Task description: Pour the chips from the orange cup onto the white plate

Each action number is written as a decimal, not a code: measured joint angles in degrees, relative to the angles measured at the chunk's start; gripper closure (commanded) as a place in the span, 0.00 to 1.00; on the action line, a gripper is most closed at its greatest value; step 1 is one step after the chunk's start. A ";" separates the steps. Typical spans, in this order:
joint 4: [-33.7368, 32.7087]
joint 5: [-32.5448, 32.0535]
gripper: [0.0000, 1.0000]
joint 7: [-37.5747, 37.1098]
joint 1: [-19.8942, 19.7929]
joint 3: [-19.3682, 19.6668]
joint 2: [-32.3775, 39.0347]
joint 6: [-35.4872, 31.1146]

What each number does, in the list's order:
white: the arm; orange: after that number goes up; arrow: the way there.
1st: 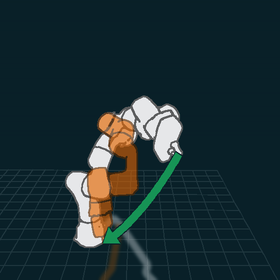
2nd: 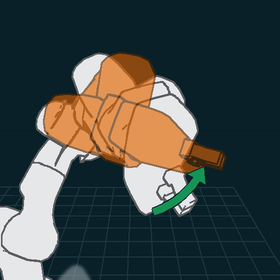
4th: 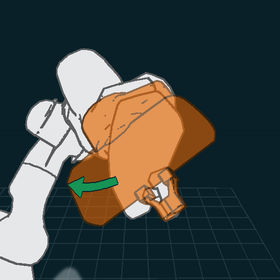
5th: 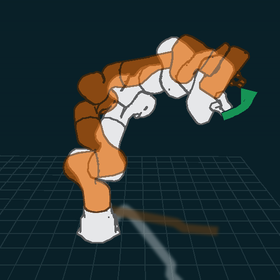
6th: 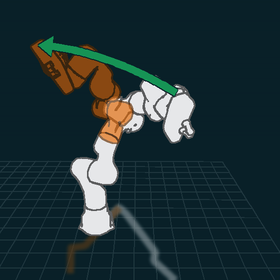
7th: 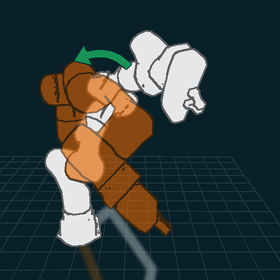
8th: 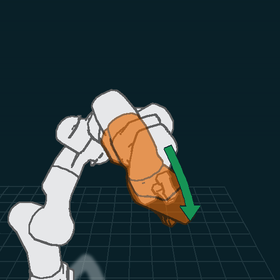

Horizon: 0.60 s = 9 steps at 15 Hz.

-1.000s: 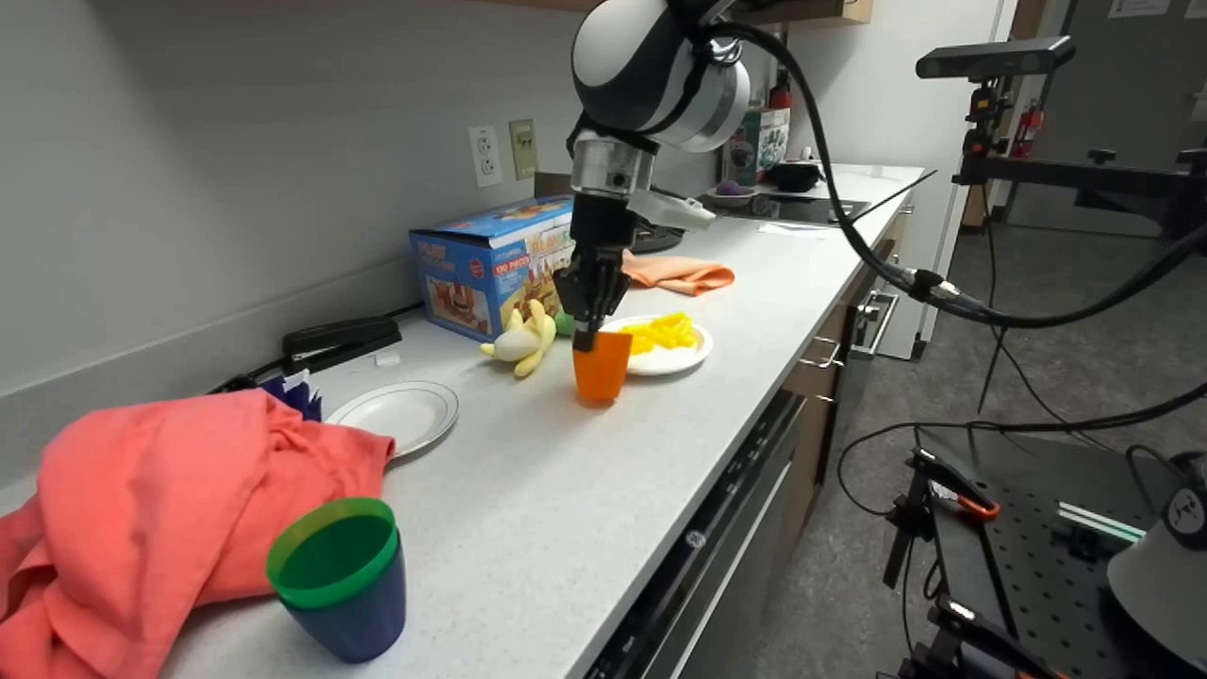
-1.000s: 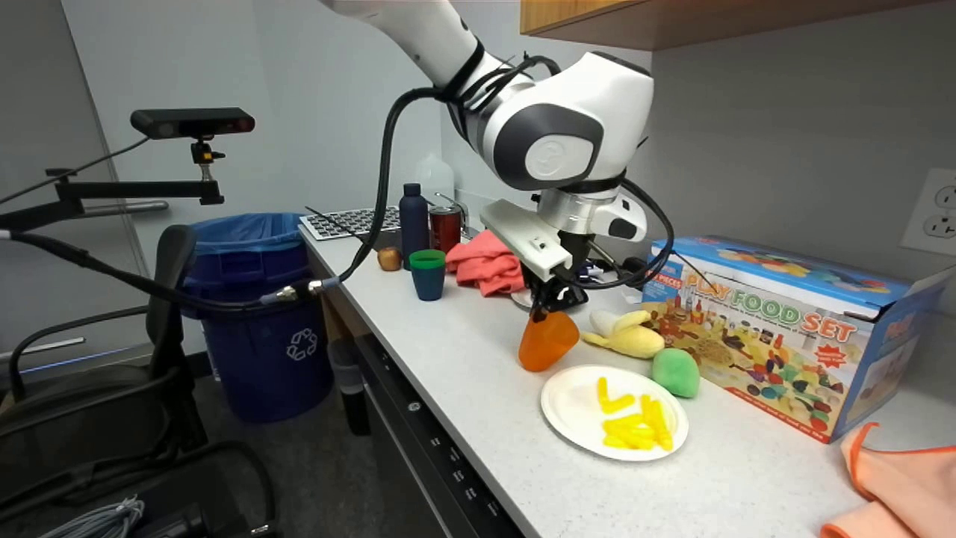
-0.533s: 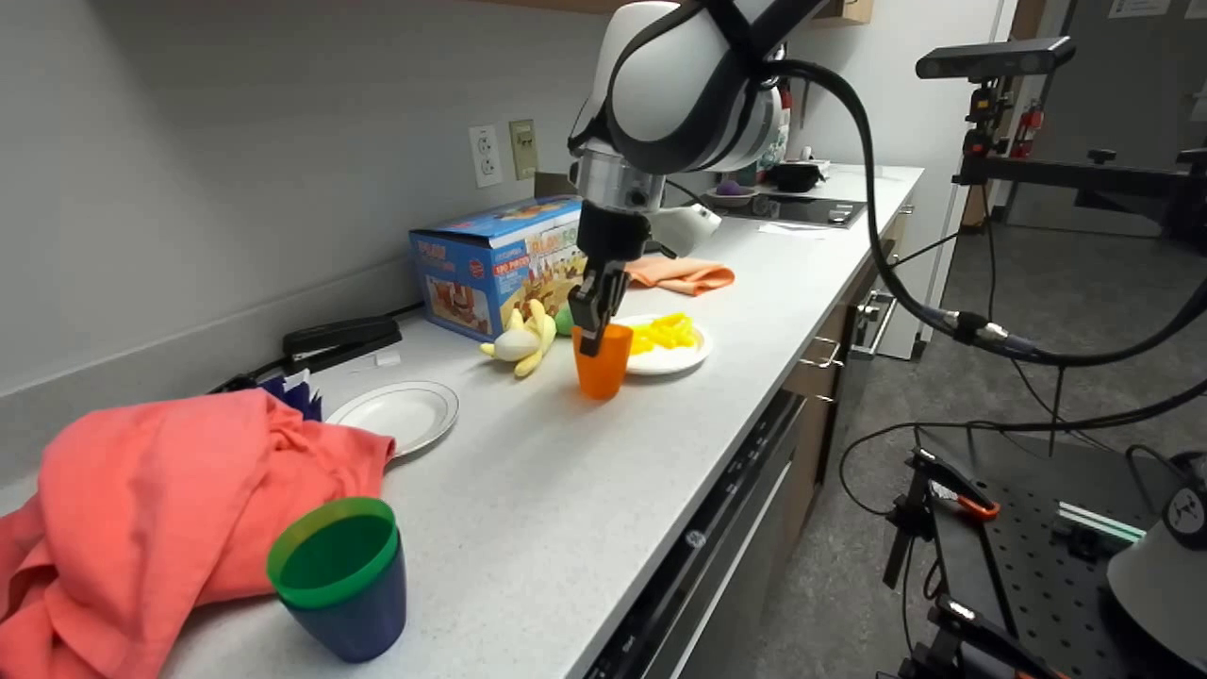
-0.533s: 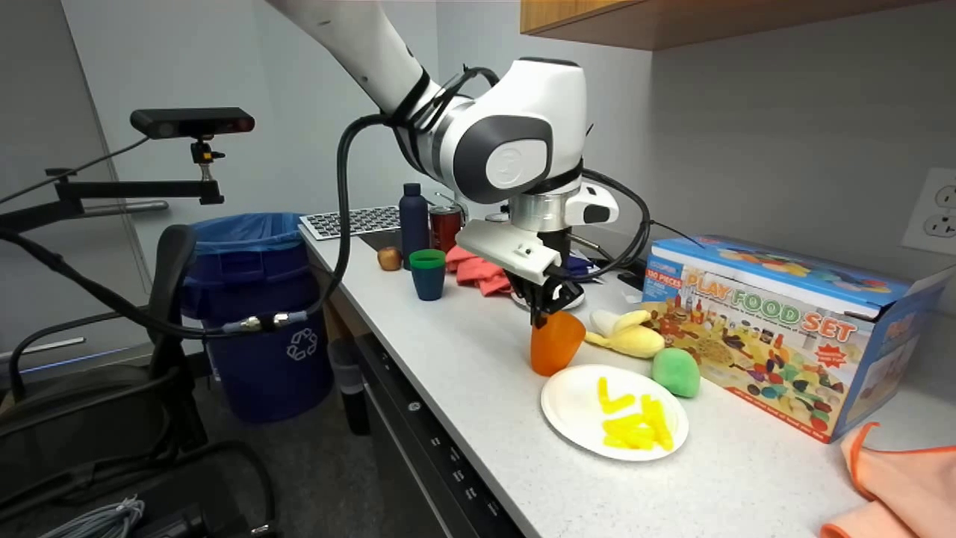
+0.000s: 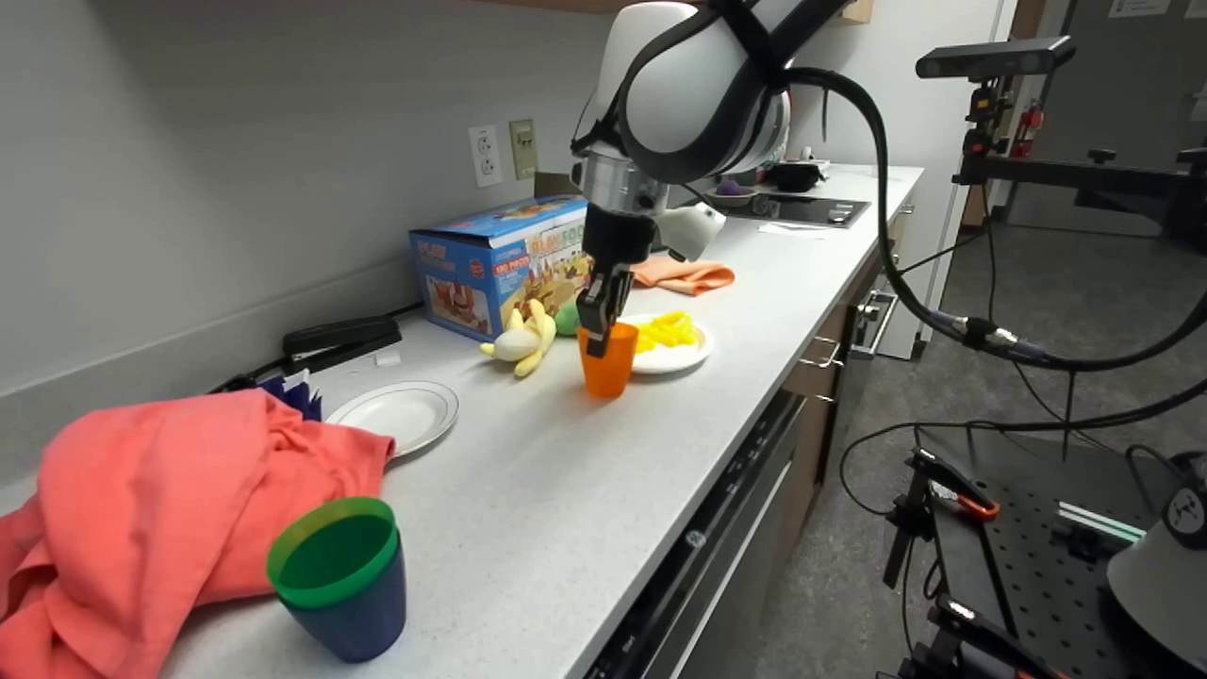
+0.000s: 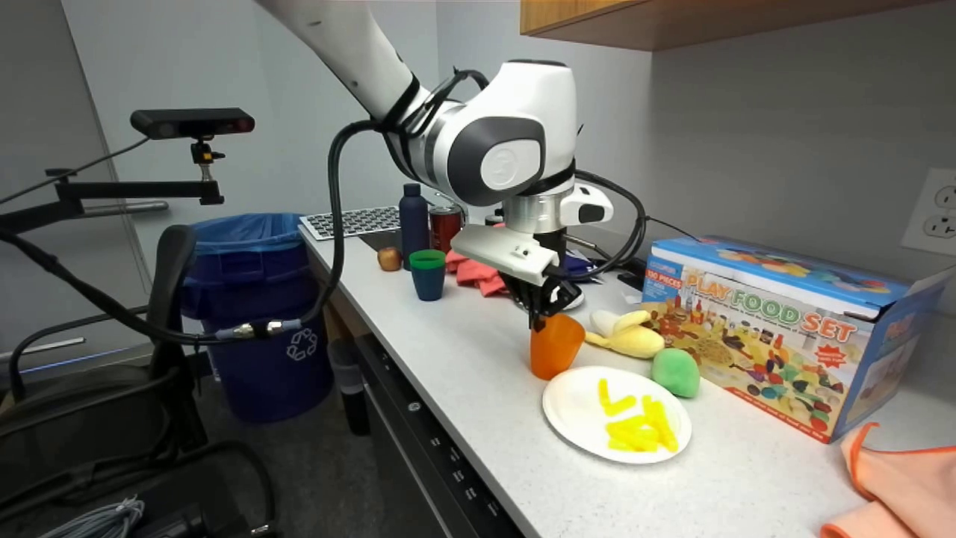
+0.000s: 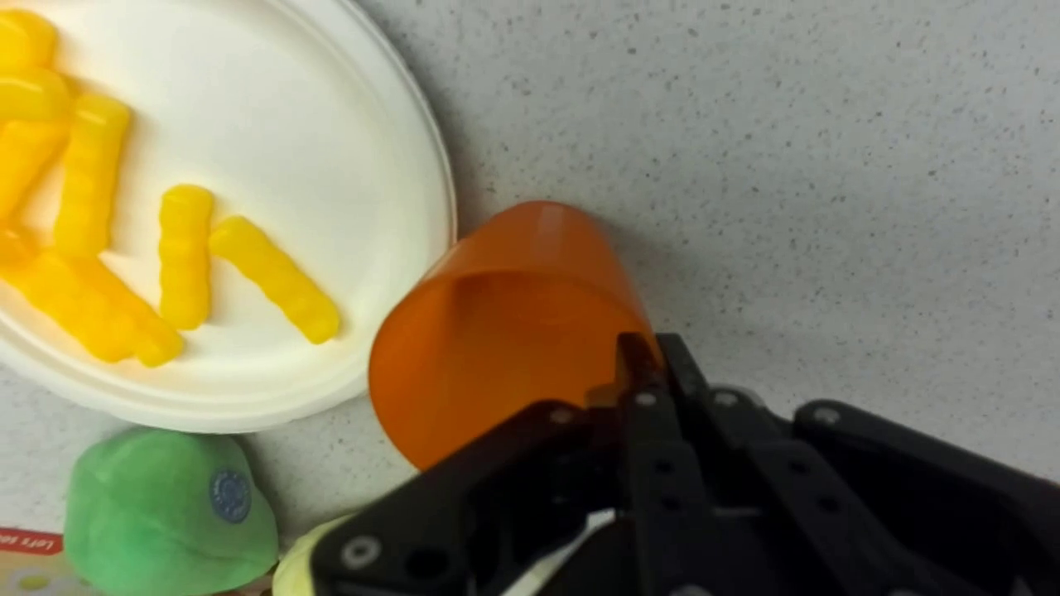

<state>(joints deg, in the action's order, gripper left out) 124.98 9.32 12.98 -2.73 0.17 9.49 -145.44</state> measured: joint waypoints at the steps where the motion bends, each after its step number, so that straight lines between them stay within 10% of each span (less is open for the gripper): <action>1: 0.00 0.00 0.96 0.00 0.00 0.00 0.00 0.00; 9: -0.06 0.12 0.99 0.00 0.00 -0.02 0.01 0.02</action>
<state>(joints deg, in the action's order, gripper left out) 124.92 9.44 12.98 -2.73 0.15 9.50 -145.41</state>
